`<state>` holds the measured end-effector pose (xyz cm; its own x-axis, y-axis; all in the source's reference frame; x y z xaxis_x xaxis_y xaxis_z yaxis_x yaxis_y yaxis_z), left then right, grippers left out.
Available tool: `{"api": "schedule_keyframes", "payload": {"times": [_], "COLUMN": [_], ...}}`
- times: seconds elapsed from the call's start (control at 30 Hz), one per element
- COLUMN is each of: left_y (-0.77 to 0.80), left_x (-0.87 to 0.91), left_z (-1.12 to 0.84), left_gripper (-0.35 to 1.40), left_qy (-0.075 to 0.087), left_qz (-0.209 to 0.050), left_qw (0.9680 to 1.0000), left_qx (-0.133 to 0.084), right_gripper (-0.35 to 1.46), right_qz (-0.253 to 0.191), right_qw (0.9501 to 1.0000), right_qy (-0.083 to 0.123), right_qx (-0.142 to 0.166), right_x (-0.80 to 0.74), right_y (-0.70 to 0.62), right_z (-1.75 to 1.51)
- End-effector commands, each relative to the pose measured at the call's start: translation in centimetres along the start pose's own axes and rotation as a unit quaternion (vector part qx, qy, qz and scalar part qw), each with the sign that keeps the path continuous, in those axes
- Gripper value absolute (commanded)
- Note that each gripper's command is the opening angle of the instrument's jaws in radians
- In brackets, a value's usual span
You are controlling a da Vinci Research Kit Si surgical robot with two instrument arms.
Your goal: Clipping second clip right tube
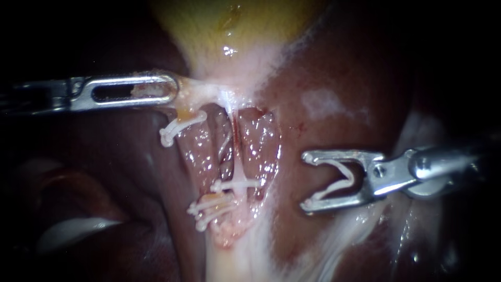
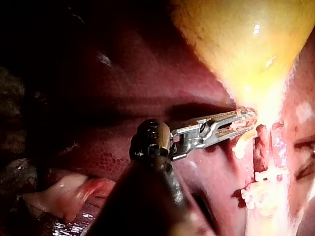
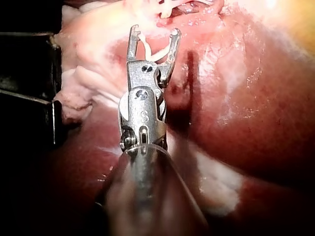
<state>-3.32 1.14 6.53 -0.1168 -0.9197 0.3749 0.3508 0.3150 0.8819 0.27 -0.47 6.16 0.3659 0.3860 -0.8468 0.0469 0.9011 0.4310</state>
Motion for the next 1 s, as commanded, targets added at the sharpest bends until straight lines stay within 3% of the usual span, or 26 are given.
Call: {"api": "schedule_keyframes", "payload": {"times": [0.03, 0.47, 0.73, 0.8, 1.0], "left_y": [0.00, -0.03, -0.03, -0.03, -0.04], "left_x": [0.01, 0.02, 0.05, 0.05, 0.07], "left_z": [0.00, 0.01, 0.03, 0.03, 0.05], "left_gripper": [-0.35, -0.35, -0.35, -0.35, -0.35], "left_qy": [0.000, -0.001, -0.002, -0.002, -0.003], "left_qz": [0.000, 0.000, 0.001, 0.001, 0.001], "left_qw": [1.0000, 1.0000, 1.0000, 1.0000, 1.0000], "left_qx": [-0.001, -0.002, -0.003, -0.003, -0.005], "right_gripper": [0.49, 0.47, 0.47, 0.48, 0.48], "right_qz": [0.015, 0.105, 0.132, 0.138, 0.175], "right_qw": [0.9999, 0.9944, 0.9911, 0.9903, 0.9827], "right_qy": [0.001, 0.007, 0.011, 0.016, 0.059], "right_qx": [0.000, -0.008, -0.009, -0.004, 0.017], "right_x": [-0.04, -0.42, -0.59, -0.60, -0.56], "right_y": [0.01, 0.35, 0.44, 0.45, 0.45], "right_z": [0.08, 0.84, 1.19, 1.24, 1.34]}}
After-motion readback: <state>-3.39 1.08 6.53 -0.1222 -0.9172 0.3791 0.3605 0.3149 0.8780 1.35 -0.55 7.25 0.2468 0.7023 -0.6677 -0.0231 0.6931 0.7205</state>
